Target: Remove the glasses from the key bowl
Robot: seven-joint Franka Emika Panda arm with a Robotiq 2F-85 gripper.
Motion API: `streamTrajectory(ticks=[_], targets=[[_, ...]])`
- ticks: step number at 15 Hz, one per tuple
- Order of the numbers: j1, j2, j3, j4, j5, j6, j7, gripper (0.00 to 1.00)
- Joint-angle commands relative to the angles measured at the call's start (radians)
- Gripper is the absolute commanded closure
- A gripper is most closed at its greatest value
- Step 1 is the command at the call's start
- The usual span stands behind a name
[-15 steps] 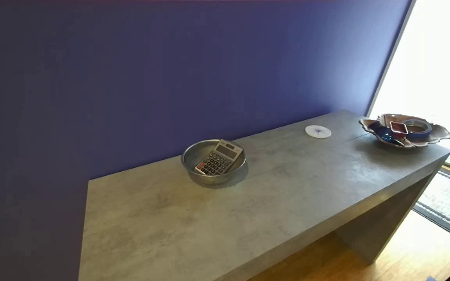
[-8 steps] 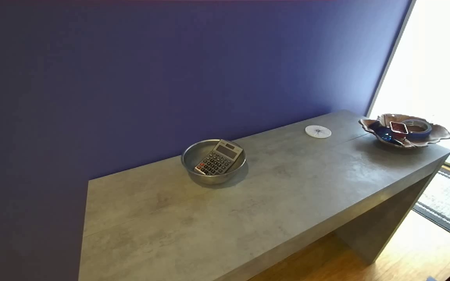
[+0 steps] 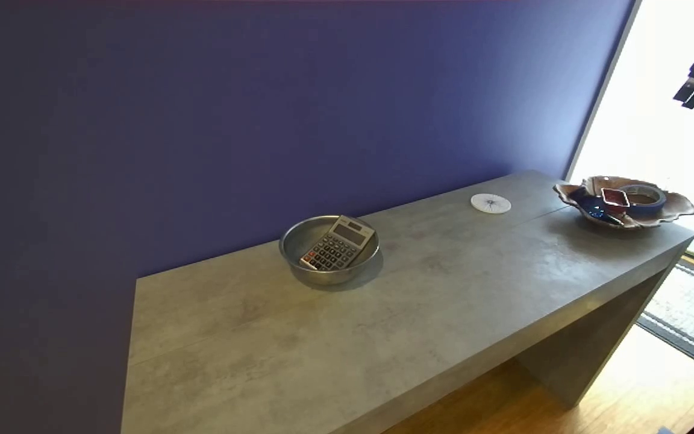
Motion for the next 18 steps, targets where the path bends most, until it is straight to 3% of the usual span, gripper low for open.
streamTrajectory(ticks=[1, 4, 6, 8, 9, 12, 15, 16, 18], targets=[[-0.030, 0.008, 0.032, 0.003, 0.022, -0.004, -0.016, 0.00], [0.002, 0.115, 0.008, 0.031, 0.078, 0.028, -0.027, 0.00], [0.019, 0.230, -0.002, 0.032, 0.168, 0.150, -0.008, 0.00], [0.070, 0.335, -0.025, 0.043, 0.321, 0.259, -0.090, 0.00], [0.137, 0.394, -0.066, 0.057, 0.408, 0.300, -0.151, 0.00], [0.246, 0.544, -0.118, 0.123, 0.649, 0.272, -0.341, 0.00], [0.207, 0.703, -0.110, 0.207, 0.868, 0.143, -0.526, 0.00], [0.082, 0.590, 0.051, 0.126, 0.749, 0.236, -0.412, 0.00], [0.069, 0.663, 0.046, 0.171, 0.800, 0.201, -0.471, 0.00]])
